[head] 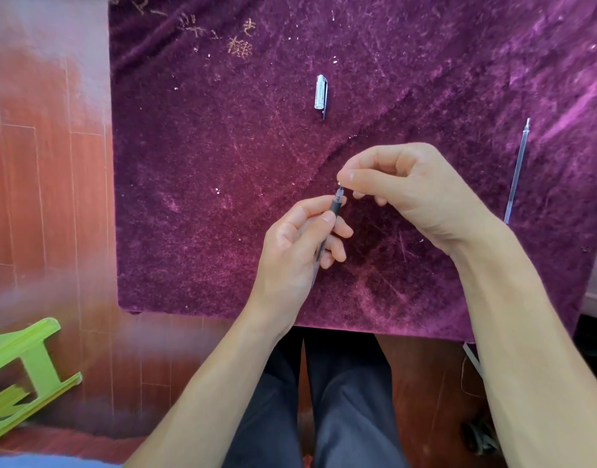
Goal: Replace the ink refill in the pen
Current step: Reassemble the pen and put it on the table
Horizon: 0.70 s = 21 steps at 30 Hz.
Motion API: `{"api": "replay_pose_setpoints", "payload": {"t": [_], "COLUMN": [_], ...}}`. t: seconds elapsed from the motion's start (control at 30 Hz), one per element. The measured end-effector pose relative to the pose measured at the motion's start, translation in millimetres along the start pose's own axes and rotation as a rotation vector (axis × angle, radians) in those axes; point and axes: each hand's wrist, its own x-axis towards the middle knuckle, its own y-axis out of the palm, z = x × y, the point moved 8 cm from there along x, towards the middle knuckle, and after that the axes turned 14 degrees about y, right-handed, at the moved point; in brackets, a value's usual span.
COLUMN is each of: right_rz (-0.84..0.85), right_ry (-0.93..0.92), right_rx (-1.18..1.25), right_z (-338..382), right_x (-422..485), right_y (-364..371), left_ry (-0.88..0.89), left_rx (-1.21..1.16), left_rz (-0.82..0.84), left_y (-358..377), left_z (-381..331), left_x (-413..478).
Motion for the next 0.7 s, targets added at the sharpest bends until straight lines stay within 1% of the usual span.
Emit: {"api": "replay_pose_setpoints", "payload": {"t": [0.4,0.7], "right_rz": [0.043,0.016], "right_ry": [-0.035,-0.061], "right_rx": [0.060,0.074], "right_z": [-5.9,-3.4], "right_x": [-6.3,-5.9], "right_y": [2.4,3.6], "left_ry": [0.003,0.005], "left_rx": [-0.006,-0.008], "left_rz": [0.001,0.002], "left_y": [3.7,6.0], "left_z": [2.5,-3.4], "left_x": [4.0,12.2]}}
